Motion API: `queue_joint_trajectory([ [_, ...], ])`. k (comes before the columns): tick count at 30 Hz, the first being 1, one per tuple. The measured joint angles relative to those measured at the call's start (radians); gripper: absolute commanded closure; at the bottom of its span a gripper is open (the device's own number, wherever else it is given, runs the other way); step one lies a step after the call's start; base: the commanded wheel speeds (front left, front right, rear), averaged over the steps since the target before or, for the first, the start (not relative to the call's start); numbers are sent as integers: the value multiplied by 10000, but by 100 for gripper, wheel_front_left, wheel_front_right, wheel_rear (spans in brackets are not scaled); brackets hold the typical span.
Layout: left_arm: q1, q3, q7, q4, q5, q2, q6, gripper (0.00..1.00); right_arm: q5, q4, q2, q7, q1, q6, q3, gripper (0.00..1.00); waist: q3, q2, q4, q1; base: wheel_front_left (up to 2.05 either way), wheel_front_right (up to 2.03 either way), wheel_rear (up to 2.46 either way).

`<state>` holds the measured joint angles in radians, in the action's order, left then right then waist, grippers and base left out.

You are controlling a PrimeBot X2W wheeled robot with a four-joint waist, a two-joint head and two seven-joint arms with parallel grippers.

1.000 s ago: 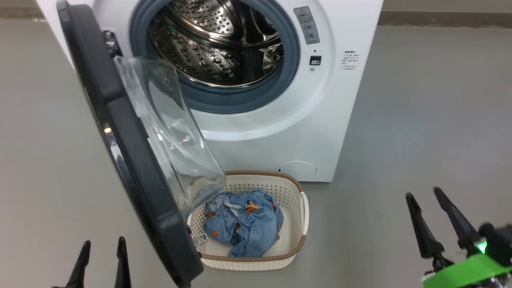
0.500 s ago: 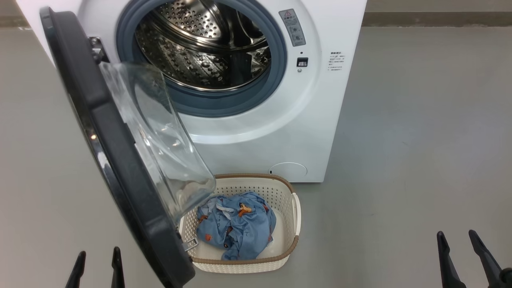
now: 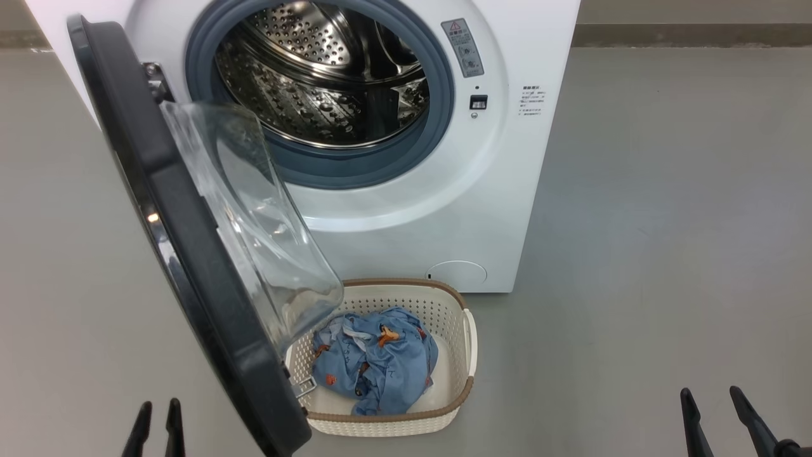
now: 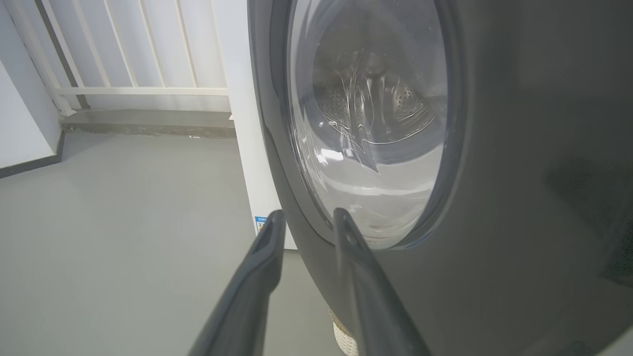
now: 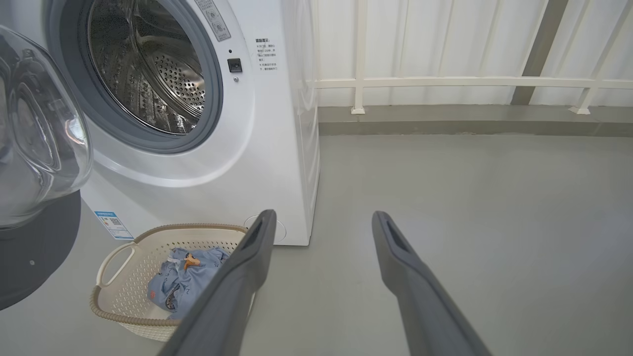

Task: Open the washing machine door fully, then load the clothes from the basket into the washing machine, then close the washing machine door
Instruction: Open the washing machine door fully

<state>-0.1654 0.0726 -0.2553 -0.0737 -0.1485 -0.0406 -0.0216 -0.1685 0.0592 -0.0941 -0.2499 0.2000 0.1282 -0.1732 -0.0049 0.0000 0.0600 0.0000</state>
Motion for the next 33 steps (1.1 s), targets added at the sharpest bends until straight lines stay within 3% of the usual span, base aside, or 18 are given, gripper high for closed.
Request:
queue_joint_trajectory([
  [3,-2,-8,0,-15,-40,0,-6,79,15,121,-4,2,59,0,17,0,-9,0,18,0,0,0,0],
  [4,-3,-8,0,-21,-61,0,-6,81,25,125,-4,2,58,0,21,0,-10,0,26,0,0,0,0],
  [5,-3,-8,0,-21,-65,0,-6,100,59,142,-4,2,58,0,21,0,-9,0,31,0,0,0,0],
  [13,-5,50,0,-31,-426,2,59,100,117,320,-8,2,58,0,13,0,13,0,118,0,0,0,0],
  [18,-4,537,0,556,-625,6,721,100,117,324,-4,2,56,0,4,0,31,0,191,0,0,0,0],
  [21,13,821,-2,1440,-702,4,1177,100,117,322,-4,2,57,0,-15,0,44,0,248,0,0,0,0],
  [26,147,851,-2,3392,-662,8,1494,100,117,309,0,2,56,0,-58,0,80,0,415,0,0,0,0],
  [30,671,334,-13,5296,-506,-2,1494,100,119,305,0,2,55,0,-65,0,101,0,585,0,0,0,0],
  [33,853,-955,-17,6360,-489,-10,1181,100,117,305,21,2,56,0,-61,0,91,0,716,0,0,0,0],
])
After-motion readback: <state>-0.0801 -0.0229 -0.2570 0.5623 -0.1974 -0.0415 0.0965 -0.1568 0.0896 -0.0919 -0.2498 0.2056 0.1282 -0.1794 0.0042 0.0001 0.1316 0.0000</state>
